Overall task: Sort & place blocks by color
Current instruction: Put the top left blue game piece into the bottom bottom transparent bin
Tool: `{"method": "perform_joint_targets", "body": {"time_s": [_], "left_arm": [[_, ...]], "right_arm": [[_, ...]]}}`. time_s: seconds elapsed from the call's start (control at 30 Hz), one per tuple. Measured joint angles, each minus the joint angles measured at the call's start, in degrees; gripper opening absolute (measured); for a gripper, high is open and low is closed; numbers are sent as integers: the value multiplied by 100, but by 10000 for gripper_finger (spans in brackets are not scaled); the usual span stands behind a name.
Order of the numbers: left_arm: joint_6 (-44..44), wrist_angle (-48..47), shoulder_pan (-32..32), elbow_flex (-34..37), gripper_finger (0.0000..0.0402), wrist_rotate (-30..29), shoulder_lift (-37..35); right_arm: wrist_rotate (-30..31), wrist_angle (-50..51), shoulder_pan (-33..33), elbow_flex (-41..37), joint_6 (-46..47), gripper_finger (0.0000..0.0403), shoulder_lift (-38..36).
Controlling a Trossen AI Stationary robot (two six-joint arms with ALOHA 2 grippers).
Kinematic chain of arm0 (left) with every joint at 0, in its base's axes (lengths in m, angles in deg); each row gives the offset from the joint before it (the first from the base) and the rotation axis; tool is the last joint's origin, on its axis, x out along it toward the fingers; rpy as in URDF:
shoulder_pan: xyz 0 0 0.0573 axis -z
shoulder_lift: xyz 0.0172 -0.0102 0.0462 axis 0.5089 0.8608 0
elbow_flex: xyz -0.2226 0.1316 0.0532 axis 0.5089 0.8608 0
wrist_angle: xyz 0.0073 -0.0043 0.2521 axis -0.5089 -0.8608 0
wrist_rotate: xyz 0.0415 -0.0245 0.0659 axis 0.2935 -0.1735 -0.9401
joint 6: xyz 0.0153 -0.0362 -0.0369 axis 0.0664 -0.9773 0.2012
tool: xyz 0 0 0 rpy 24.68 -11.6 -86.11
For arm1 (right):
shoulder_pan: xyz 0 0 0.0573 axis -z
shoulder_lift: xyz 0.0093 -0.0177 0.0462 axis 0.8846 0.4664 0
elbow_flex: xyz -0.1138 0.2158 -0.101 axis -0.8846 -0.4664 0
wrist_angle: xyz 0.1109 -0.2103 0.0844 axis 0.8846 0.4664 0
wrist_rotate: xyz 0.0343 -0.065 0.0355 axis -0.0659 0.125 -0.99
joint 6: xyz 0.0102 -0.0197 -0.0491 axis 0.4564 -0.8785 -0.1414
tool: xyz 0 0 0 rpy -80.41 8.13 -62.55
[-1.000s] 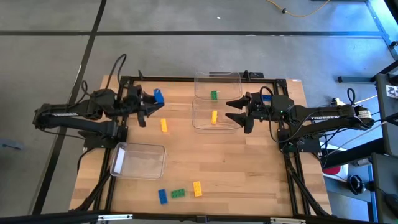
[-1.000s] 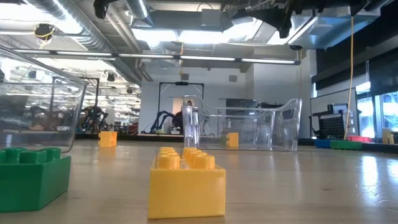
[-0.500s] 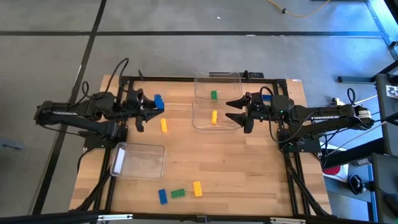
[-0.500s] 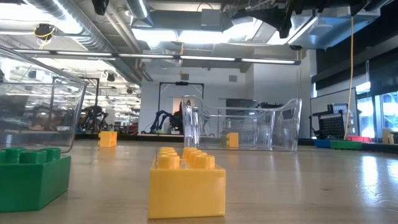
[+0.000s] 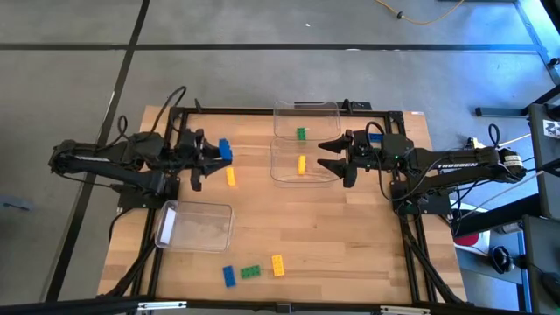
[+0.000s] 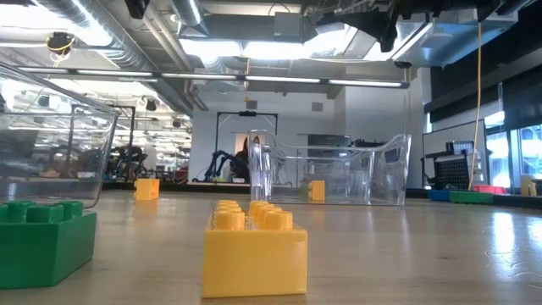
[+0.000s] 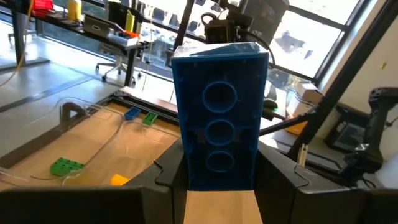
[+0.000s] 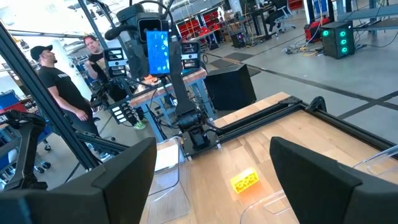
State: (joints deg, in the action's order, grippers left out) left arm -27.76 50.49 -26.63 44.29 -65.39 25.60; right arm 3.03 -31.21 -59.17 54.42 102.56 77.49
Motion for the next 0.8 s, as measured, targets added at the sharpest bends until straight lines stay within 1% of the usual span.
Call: {"method": "perform_joint_targets", "body": {"time_s": [0.17, 0.3, 0.5, 0.6, 0.67, 0.73, 0.8], "left_arm": [[-3, 42, -2, 0, 126, 32, -6], [-268, 201, 97, 0, 126, 208, -5], [-452, 547, 673, 0, 126, 222, 202], [-450, 794, 982, -39, 126, 181, 464], [-449, 602, 1089, -233, 126, 167, 688], [-437, 152, 1113, -669, 126, 213, 969], [-421, -853, 1113, -1248, 126, 298, 1272]], "right_arm": [[0, 1, 2, 0, 0, 316, 0], [0, 0, 2, 0, 0, 316, 0], [0, 0, 0, 0, 2, 316, 2], [0, 0, 1, 0, 2, 316, 2], [0, 0, 2, 0, 2, 316, 2], [0, 0, 2, 0, 2, 316, 2], [0, 0, 0, 0, 2, 316, 2]]}}
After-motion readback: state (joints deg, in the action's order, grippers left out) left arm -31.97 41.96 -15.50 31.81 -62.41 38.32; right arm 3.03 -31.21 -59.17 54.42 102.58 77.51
